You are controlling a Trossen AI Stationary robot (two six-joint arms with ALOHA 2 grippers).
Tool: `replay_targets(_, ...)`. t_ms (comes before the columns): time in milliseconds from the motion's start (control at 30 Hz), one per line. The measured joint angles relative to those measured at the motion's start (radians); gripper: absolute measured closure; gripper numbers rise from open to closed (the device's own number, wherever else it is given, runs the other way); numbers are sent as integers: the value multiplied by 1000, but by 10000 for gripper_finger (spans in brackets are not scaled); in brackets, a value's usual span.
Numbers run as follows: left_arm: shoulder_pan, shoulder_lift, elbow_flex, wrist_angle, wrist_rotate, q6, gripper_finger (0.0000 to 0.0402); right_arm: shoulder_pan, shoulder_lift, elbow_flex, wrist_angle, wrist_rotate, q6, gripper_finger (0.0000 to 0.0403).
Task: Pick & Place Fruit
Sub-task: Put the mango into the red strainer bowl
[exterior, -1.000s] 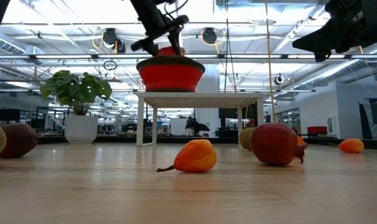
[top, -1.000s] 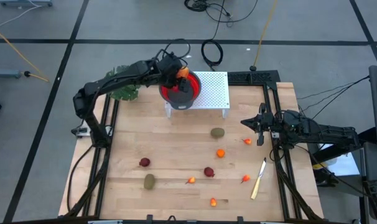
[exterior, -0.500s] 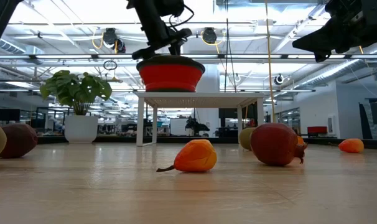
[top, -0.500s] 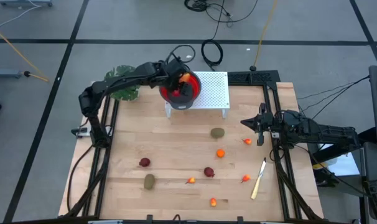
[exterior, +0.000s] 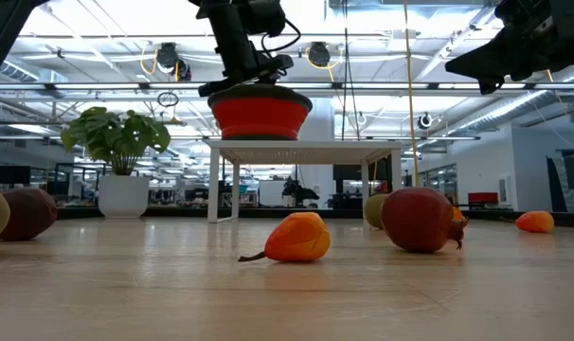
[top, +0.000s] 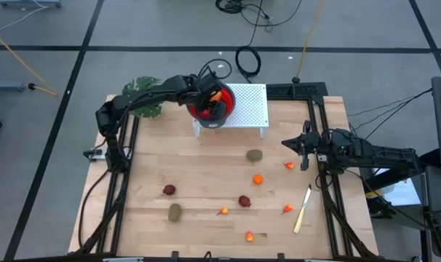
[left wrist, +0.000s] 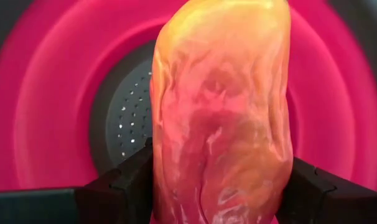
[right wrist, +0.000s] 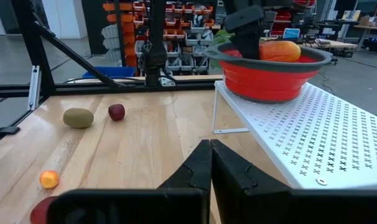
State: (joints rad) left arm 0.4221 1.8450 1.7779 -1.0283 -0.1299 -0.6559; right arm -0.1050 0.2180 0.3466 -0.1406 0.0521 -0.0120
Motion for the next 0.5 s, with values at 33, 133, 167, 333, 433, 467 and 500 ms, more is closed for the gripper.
replay_targets(33,0,0,0,0,0,0,158,0,0,0,0,0,0,403)
replay_targets(133,0,0,0,2,1,22,158,0,0,0,0,0,0,403)
replay_targets(167,0,0,0,4,6,39,158,0,0,0,0,0,0,403)
replay_targets(333,0,0,0,9,26,82,158,0,0,0,0,0,0,403)
replay_targets(433,0,0,0,9,26,82,158,0,0,0,0,0,0,403)
replay_targets(467,0,0,0,9,26,82,158,0,0,0,0,0,0,403)
replay_targets(500,0,0,0,9,26,82,158,0,0,0,0,0,0,403)
